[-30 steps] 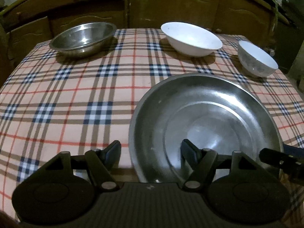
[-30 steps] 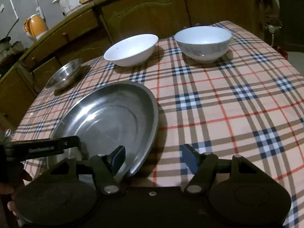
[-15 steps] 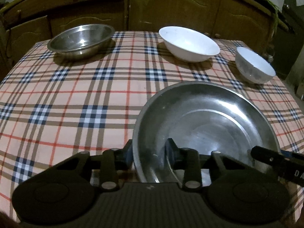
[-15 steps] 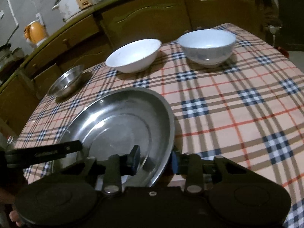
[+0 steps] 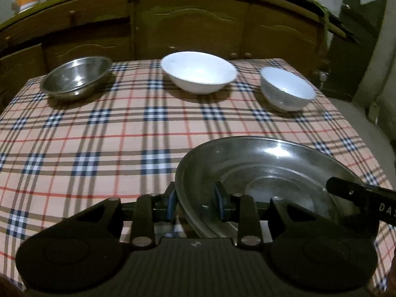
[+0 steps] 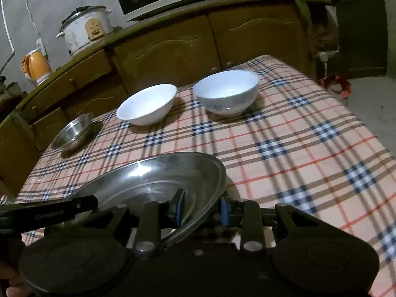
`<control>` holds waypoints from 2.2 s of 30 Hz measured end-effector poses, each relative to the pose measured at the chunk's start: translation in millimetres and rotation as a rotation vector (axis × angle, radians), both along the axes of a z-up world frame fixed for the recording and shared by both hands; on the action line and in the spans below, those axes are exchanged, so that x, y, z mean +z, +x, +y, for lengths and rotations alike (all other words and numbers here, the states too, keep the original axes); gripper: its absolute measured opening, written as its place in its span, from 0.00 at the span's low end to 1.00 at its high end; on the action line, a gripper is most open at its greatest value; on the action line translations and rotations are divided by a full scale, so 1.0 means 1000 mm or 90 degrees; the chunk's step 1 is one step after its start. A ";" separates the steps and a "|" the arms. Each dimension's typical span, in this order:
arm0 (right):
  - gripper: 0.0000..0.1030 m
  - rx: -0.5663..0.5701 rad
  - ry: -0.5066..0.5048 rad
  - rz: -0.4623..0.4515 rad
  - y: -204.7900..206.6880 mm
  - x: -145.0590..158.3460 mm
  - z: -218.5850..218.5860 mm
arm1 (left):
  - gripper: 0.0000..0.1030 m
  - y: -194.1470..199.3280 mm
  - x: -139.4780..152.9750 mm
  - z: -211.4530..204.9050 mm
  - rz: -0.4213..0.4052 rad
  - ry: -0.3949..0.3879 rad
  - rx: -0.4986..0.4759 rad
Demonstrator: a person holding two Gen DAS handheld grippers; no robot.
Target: Organize plates and bowls
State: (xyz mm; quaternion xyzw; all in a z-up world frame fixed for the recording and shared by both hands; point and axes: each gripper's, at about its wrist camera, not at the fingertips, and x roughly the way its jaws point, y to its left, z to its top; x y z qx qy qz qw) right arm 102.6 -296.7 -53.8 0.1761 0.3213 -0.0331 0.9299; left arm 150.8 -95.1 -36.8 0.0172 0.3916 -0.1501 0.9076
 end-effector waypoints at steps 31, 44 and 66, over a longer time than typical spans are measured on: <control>0.36 -0.103 -0.052 -0.121 -0.081 0.059 -0.061 | 0.29 -0.038 0.056 -0.072 -0.087 -0.033 -0.111; 0.36 -0.117 -0.069 -0.163 -0.103 0.080 -0.065 | 0.29 -0.052 0.076 -0.076 -0.121 -0.047 -0.121; 0.36 -0.106 -0.088 -0.203 -0.118 0.103 -0.051 | 0.29 -0.068 0.097 -0.062 -0.155 -0.061 -0.112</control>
